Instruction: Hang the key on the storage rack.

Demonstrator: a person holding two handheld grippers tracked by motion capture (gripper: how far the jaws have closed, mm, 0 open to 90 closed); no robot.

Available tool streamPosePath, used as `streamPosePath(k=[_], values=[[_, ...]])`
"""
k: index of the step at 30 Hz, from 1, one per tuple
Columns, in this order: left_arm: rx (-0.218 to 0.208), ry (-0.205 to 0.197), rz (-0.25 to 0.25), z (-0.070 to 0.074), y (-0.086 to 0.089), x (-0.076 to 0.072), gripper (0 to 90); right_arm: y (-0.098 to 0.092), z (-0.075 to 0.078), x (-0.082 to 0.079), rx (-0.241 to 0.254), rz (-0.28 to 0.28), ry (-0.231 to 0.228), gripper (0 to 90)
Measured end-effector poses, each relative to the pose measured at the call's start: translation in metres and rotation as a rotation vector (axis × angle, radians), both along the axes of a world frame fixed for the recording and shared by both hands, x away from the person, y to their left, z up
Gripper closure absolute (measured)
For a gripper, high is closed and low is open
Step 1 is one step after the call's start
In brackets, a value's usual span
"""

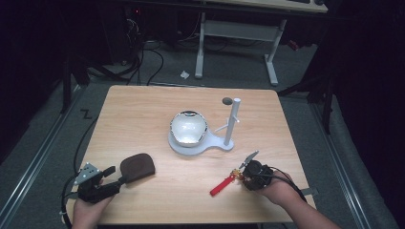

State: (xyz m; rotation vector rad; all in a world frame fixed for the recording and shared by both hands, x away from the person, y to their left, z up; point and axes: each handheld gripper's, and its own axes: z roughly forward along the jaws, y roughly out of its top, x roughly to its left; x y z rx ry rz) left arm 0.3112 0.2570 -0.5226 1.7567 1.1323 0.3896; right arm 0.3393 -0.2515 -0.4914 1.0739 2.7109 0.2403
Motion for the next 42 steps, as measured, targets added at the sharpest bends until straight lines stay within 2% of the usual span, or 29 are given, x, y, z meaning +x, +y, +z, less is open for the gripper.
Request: streamPosePath(k=[3, 6, 10, 11, 13, 14, 15, 18, 22, 23, 25, 26, 29, 30, 32, 33, 34, 36, 39, 40, 42], values=[[-0.002, -0.001, 0.001, 0.0, 0.0, 0.0, 32.0, 0.001, 0.0, 0.0, -0.008, -0.002, -0.002, 66.1], [-0.005, -0.001, 0.001, 0.0, 0.0, -0.001, 32.0, 0.0, 0.003, 0.0, 0.001, -0.024, 0.017, 66.5], [-0.006, 0.0, 0.0, 0.0, 0.0, 0.0, 32.0, -0.006, 0.018, -0.001, 0.044, -0.05, 0.049, 66.6], [-0.005, 0.001, -0.002, 0.0, 0.0, 0.0, 32.0, -0.006, 0.018, -0.001, 0.044, -0.05, 0.049, 66.6], [-0.003, 0.0, -0.007, 0.0, -0.001, 0.001, 32.0, -0.012, 0.03, -0.002, 0.054, -0.062, 0.056, 66.5], [-0.002, -0.001, -0.009, 0.0, -0.002, 0.0, 32.0, -0.012, 0.03, -0.002, 0.054, -0.062, 0.056, 66.5], [0.0, -0.003, -0.01, 0.001, -0.002, 0.0, 32.0, -0.016, 0.038, -0.003, 0.071, -0.075, 0.068, 66.5], [-0.004, -0.001, -0.009, 0.0, -0.001, 0.0, 32.0, -0.02, 0.047, -0.005, 0.076, -0.083, 0.076, 66.5], [-0.006, -0.001, -0.008, 0.0, -0.001, 0.0, 32.1, -0.025, 0.057, -0.006, 0.086, -0.082, 0.075, 66.5], [-0.009, -0.002, -0.006, 0.0, -0.001, 0.0, 32.1, -0.027, 0.065, -0.008, 0.091, -0.092, 0.081, 66.6], [-0.008, -0.002, -0.007, 0.0, -0.002, 0.0, 32.0, -0.028, 0.068, -0.008, 0.092, -0.088, 0.075, 66.6], [-0.008, -0.001, -0.008, 0.0, -0.002, 0.0, 32.0, -0.03, 0.076, -0.009, 0.092, -0.086, 0.069, 66.6], [-0.007, -0.001, -0.009, 0.0, -0.002, 0.0, 32.0, -0.032, 0.087, -0.009, 0.099, -0.097, 0.068, 66.6], [-0.007, -0.002, -0.008, 0.0, -0.002, 0.0, 32.0, -0.032, 0.087, -0.009, 0.099, -0.097, 0.068, 66.6], [-0.008, -0.002, -0.008, 0.0, -0.002, 0.0, 32.0, -0.034, 0.098, -0.01, 0.105, -0.125, 0.077, 66.6], [-0.008, -0.002, -0.008, 0.0, -0.002, 0.0, 32.0, -0.034, 0.098, -0.01, 0.105, -0.125, 0.077, 66.6], [-0.009, -0.002, -0.008, 0.0, -0.002, 0.0, 32.0, -0.035, 0.1, -0.009, 0.109, -0.102, 0.067, 66.7], [-0.01, -0.003, -0.008, 0.0, -0.002, 0.0, 32.0, -0.035, 0.109, -0.009, 0.117, -0.108, 0.071, 66.7], [-0.01, -0.004, -0.008, 0.0, -0.002, 0.0, 32.0, -0.034, 0.114, -0.009, 0.123, -0.109, 0.069, 66.7], [-0.01, -0.004, -0.008, 0.0, -0.002, 0.0, 32.0, -0.034, 0.121, -0.009, 0.126, -0.109, 0.069, 66.7], [-0.009, -0.004, -0.009, 0.0, -0.002, 0.0, 32.0, -0.033, 0.123, -0.009, 0.129, -0.112, 0.067, 66.7]])
